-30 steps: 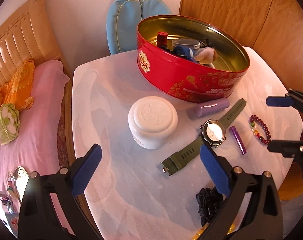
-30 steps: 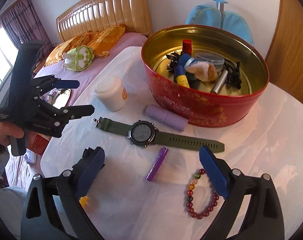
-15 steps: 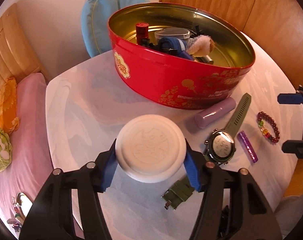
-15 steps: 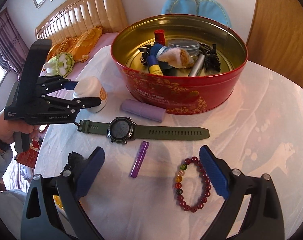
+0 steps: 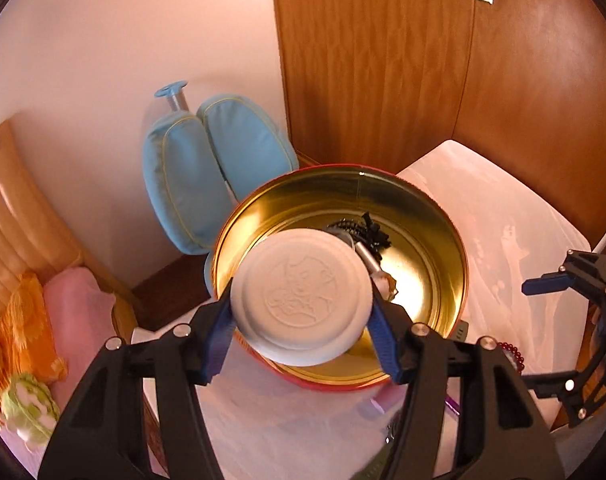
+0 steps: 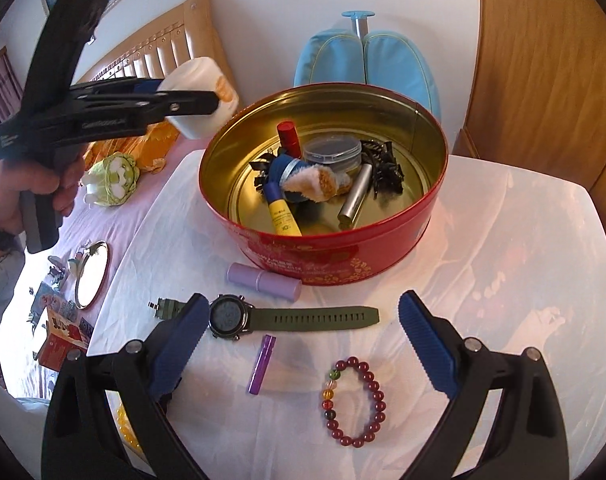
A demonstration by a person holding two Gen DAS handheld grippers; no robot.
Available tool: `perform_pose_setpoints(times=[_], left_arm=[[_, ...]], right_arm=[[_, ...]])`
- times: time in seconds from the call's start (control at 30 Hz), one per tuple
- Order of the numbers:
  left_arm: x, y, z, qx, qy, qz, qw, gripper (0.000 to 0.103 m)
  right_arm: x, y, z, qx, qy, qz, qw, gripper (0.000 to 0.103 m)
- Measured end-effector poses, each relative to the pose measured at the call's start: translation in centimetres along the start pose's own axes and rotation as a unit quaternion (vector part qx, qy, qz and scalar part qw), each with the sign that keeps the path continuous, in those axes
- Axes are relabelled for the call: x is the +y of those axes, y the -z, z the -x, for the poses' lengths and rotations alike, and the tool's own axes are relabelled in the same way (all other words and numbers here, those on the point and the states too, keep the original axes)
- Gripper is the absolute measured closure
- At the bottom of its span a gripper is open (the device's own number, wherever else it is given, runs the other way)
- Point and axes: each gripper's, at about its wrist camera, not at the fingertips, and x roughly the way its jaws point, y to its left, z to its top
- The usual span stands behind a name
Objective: Organize jewelry
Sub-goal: 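Carry the white jar into the red tin and open the left gripper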
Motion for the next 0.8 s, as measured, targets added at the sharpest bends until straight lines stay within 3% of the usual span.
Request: perform_pose_setpoints(times=[0.17,0.3,0.47,0.73,0.8], left_arm=[[0.3,-4.0,-6.7,0.034,0.033,-0.017,0.9987,0.043],[0.0,-6.0,-11.7,0.067,0.023,-0.044,0.9965,0.043],[0.3,-6.4,-16.6,0.119,0.019,-0.035,0.9921,0.043],[0.9,-6.3,-17.6,0.127,0.004,-0.029,0.9915,0.042],[0.8,-6.2,-17.4,0.123,-0.010,-0.041,0.9914,0.030]], right_arm=[[-0.7,-3.1,-0.3,-0.019,0.016,0.002,1.000,0.007],[-1.4,-6.2,-1.1,-0.034,0.034,0.011,0.999,0.007],[-2.4,-8.9,-2.7,-0.040,0.053,0.012,0.998,0.007],[-3.0,-9.9,-4.7,-0.030,0.041,0.007,0.999,0.007],[-3.0,-9.7,-4.9,-0.030,0.035,0.004,0.999,0.007]])
